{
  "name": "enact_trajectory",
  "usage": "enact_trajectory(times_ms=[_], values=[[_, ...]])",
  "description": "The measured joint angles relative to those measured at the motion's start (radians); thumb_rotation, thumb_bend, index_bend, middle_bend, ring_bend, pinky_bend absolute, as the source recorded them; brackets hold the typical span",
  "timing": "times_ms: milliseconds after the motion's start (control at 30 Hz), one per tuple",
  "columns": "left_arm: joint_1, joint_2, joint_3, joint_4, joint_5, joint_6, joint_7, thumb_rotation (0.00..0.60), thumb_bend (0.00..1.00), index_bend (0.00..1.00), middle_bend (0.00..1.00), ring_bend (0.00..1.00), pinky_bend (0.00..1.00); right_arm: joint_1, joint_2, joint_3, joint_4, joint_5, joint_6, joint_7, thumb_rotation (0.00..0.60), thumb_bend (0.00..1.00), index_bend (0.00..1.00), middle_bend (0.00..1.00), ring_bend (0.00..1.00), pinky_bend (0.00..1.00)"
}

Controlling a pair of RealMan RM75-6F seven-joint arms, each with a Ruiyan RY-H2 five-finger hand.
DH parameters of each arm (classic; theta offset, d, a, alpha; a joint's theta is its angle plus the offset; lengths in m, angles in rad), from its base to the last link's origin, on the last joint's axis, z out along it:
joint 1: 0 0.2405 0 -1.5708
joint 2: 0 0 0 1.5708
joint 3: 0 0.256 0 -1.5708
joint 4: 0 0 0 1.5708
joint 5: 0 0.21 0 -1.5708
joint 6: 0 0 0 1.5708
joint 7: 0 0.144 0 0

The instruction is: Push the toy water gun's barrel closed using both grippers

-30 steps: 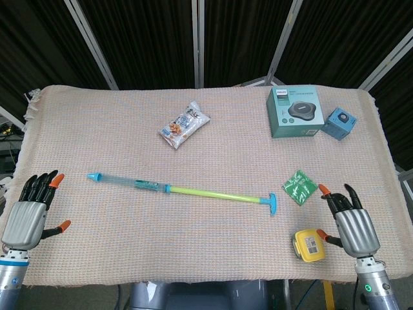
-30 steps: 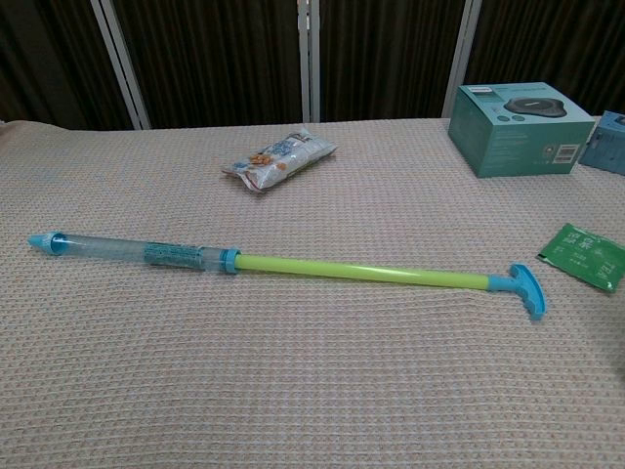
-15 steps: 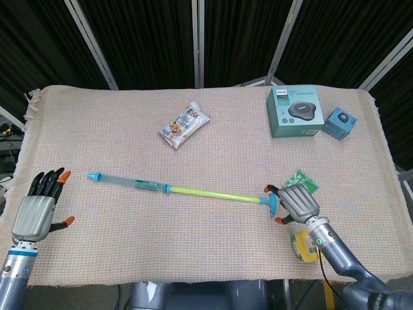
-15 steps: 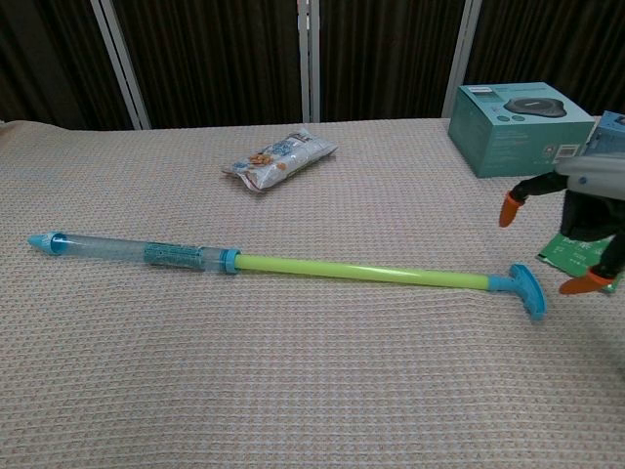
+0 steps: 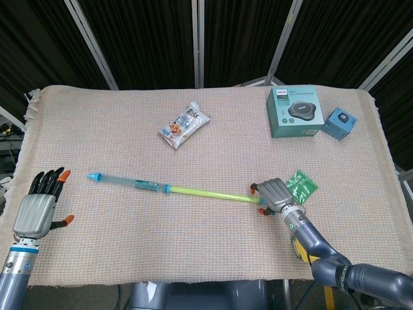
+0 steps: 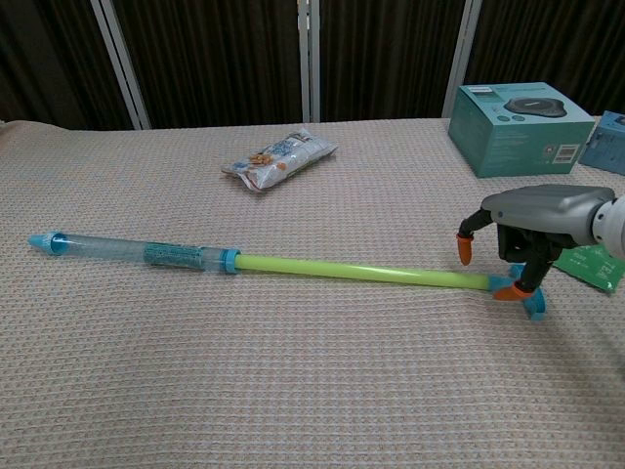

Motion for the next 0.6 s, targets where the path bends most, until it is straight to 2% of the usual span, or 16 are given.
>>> enact_trajectory(times_ms=[600], values=[[-0.008,-0.007,-0.001,0.005,-0.008,-0.010,0.008,0.600,0.00,0.00,0.00,0.00,0.00,0.024,-0.058,-0.034,0.091,0.023,0.006,-0.005,0.600,0.19,0.47,1.00,1.00,1.00]])
